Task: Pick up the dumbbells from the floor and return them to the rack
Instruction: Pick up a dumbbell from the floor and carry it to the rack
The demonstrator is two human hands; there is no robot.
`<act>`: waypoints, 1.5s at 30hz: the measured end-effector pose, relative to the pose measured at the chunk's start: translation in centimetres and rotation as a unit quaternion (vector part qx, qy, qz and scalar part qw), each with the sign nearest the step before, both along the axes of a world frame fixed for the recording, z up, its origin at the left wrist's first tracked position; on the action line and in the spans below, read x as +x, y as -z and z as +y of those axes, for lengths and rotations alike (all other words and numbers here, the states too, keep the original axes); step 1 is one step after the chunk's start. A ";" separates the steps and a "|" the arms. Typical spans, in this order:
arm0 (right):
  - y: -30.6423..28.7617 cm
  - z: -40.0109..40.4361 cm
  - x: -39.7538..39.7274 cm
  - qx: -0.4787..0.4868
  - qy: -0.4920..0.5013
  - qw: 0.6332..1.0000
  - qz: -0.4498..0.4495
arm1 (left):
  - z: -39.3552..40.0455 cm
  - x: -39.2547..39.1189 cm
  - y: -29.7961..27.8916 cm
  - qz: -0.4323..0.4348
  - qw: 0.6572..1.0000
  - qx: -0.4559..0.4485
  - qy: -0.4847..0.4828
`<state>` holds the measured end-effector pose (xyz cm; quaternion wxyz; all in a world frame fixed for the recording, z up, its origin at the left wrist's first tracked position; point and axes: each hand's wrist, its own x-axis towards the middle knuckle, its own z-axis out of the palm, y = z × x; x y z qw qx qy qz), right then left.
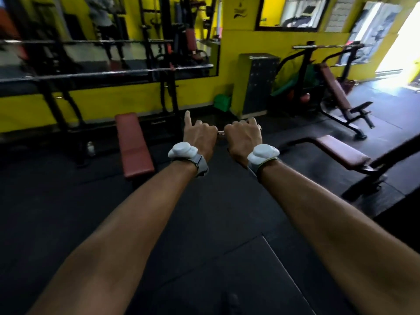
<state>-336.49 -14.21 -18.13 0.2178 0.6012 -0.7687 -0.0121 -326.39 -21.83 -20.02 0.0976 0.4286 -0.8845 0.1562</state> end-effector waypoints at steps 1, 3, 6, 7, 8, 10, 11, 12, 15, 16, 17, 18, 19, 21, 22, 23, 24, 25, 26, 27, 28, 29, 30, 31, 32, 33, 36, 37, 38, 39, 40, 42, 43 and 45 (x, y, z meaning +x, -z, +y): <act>0.4 -2.2 0.6 0.011 -0.018 1.000 0.005 | -1.7 1.0 0.5 -0.006 1.000 0.000 -0.027; 1.2 -5.9 1.5 0.020 -0.050 0.999 0.011 | -4.2 2.4 1.2 -0.006 0.998 -0.009 -0.063; 2.0 -10.4 2.8 0.020 -0.114 0.993 -0.004 | -7.5 4.2 2.2 0.000 0.994 -0.024 -0.108; 1.9 -12.4 3.5 0.019 -0.143 0.989 -0.010 | -9.0 5.2 2.3 0.002 0.991 -0.033 -0.129; 2.3 -12.6 3.7 0.026 -0.154 0.988 -0.017 | -9.3 5.5 2.7 0.012 0.991 -0.032 -0.128; 2.2 -15.7 4.9 0.013 -0.209 0.977 -0.032 | -11.2 7.3 3.1 -0.002 0.986 -0.063 -0.152; 2.2 -17.3 5.8 0.017 -0.238 0.971 -0.023 | -12.0 8.6 3.4 0.001 0.984 -0.059 -0.170; 2.8 -17.8 5.8 0.019 -0.243 0.970 -0.017 | -12.2 9.2 3.6 -0.002 0.988 -0.060 -0.145; 3.3 -21.9 9.7 -0.013 -0.335 0.942 0.001 | -14.3 13.4 4.1 -0.028 0.976 -0.067 -0.204; 3.4 -23.3 11.9 -0.011 -0.367 0.930 -0.007 | -15.0 15.5 4.5 -0.041 0.968 -0.071 -0.238; 3.8 -24.3 13.7 0.003 -0.389 0.921 -0.004 | -15.3 17.3 4.8 -0.038 0.960 -0.082 -0.266; 4.2 -24.2 14.0 0.017 -0.392 0.920 0.001 | -15.5 17.8 5.3 -0.031 0.958 -0.106 -0.265; 4.5 -25.3 15.7 0.001 -0.422 0.907 -0.002 | -16.0 19.4 5.6 -0.039 0.949 -0.111 -0.292; 5.1 -27.2 19.2 -0.031 -0.475 0.879 -0.008 | -17.3 22.6 6.7 -0.036 0.936 -0.113 -0.331; 5.7 -28.2 21.1 -0.024 -0.493 0.870 -0.008 | -18.1 24.6 7.6 -0.026 0.934 -0.115 -0.337; 6.6 -29.3 23.6 0.003 -0.505 0.863 -0.003 | -18.6 27.0 8.2 -0.016 0.929 -0.099 -0.356; 7.4 -30.2 25.4 0.030 -0.505 0.862 0.004 | -19.2 28.9 9.2 -0.016 0.927 -0.088 -0.365; 8.1 -31.5 27.7 0.044 -0.515 0.856 0.018 | -19.9 31.1 9.8 -0.008 0.918 -0.082 -0.387; 9.0 -32.7 31.0 0.054 -0.531 0.845 0.023 | -20.9 34.2 11.4 -0.008 0.912 -0.061 -0.405; 9.7 -33.9 33.6 0.064 -0.538 0.840 0.024 | -21.2 36.5 12.2 -0.010 0.908 -0.046 -0.416; 9.6 -34.3 33.9 0.070 -0.532 0.843 0.029 | -21.3 37.0 12.1 -0.007 0.913 -0.024 -0.406; 10.3 -35.3 36.3 0.071 -0.538 0.839 0.028 | -21.8 39.2 12.6 -0.016 0.909 0.020 -0.417; 10.8 -36.5 39.1 0.076 -0.549 0.832 0.028 | -22.7 41.5 12.9 -0.020 0.904 0.042 -0.424; 10.8 -37.4 41.2 0.085 -0.563 0.821 0.029 | -23.2 43.5 12.6 -0.022 0.906 0.036 -0.422; 11.4 -38.4 43.0 0.086 -0.576 0.812 0.038 | -23.8 45.3 12.6 -0.024 0.902 0.025 -0.429; 11.8 -40.7 48.1 0.069 -0.606 0.791 0.053 | -25.7 50.2 12.7 -0.044 0.892 0.024 -0.450; 12.2 -43.1 53.9 0.105 -0.614 0.782 0.031 | -27.2 55.5 12.1 -0.043 0.882 0.060 -0.465; 11.9 -43.5 54.5 0.101 -0.612 0.784 0.013 | -27.7 56.1 11.5 -0.026 0.876 0.079 -0.475; 12.1 -44.0 56.4 0.105 -0.613 0.783 0.005 | -28.5 58.4 12.1 -0.026 0.881 0.068 -0.468; 12.2 -44.6 58.0 0.114 -0.617 0.778 -0.010 | -29.4 60.2 12.7 -0.032 0.894 0.055 -0.443; 12.3 -45.2 59.9 0.119 -0.622 0.774 -0.011 | -29.9 62.1 12.8 -0.054 0.895 0.043 -0.442; 12.5 -48.1 64.5 0.128 -0.631 0.765 -0.020 | -32.6 67.0 13.7 -0.072 0.886 0.014 -0.457; 12.6 -49.4 66.4 0.140 -0.632 0.761 -0.037 | -33.6 68.7 13.8 -0.069 0.880 0.028 -0.469; 13.0 -51.6 70.2 0.150 -0.652 0.742 -0.050 | -35.2 71.9 14.1 -0.081 0.862 0.079 -0.494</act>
